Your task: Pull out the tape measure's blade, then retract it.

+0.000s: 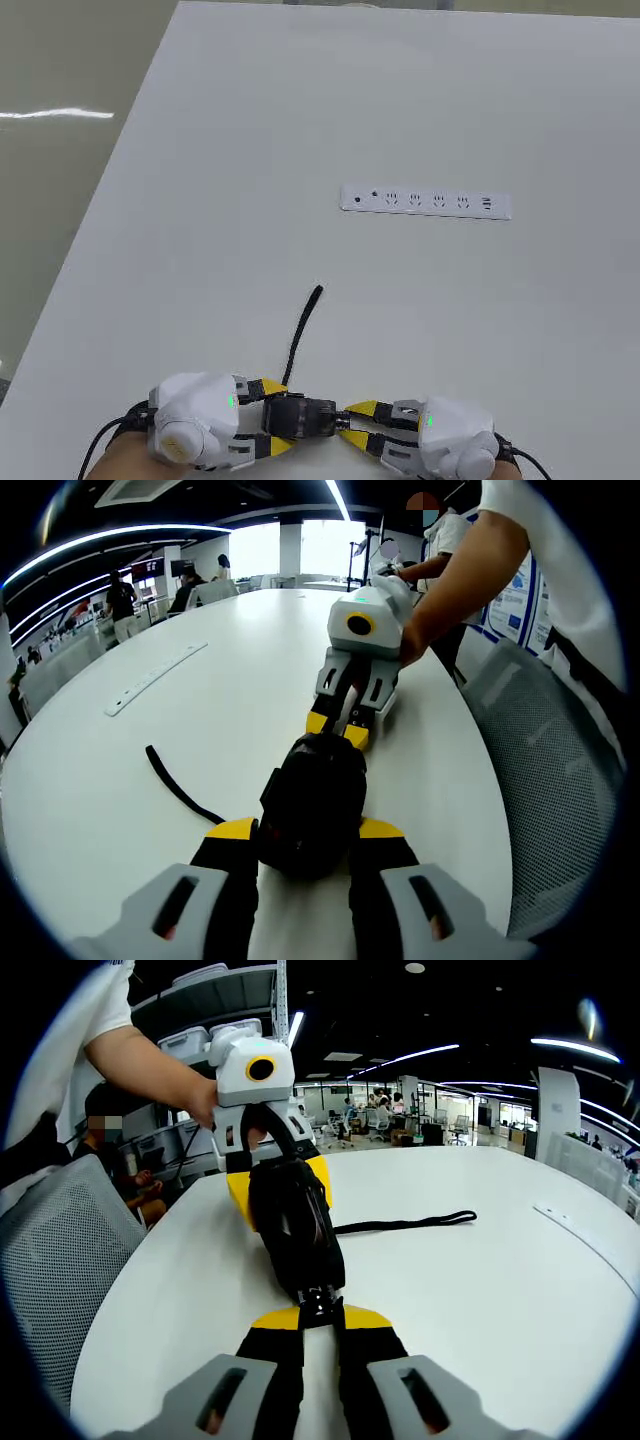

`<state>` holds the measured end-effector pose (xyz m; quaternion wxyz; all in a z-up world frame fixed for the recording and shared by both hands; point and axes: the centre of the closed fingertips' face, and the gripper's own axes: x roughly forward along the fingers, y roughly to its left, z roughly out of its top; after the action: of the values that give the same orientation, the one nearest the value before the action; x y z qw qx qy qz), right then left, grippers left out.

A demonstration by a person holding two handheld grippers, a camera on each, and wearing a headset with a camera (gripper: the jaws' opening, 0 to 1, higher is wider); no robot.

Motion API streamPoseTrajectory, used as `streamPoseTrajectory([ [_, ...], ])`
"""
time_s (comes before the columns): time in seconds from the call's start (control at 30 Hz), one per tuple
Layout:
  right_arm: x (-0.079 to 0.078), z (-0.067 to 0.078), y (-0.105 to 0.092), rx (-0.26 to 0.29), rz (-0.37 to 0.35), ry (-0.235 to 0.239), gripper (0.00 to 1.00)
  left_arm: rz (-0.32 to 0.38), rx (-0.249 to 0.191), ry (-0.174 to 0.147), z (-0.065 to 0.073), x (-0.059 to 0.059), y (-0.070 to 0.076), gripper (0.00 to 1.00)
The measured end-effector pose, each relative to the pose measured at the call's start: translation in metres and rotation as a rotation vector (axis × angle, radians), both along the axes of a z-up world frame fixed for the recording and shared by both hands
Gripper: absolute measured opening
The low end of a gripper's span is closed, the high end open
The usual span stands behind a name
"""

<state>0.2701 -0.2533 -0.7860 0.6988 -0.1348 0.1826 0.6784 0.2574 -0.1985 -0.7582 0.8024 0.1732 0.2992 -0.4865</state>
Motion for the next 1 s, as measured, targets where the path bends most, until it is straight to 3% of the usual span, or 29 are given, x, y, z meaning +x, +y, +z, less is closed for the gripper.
streamPoseTrajectory([
  [1.0,0.002,0.0,-0.017,-0.014,-0.013,0.009,0.1,-0.008,-0.011,0.004,0.001,0.0,-0.001,0.3],
])
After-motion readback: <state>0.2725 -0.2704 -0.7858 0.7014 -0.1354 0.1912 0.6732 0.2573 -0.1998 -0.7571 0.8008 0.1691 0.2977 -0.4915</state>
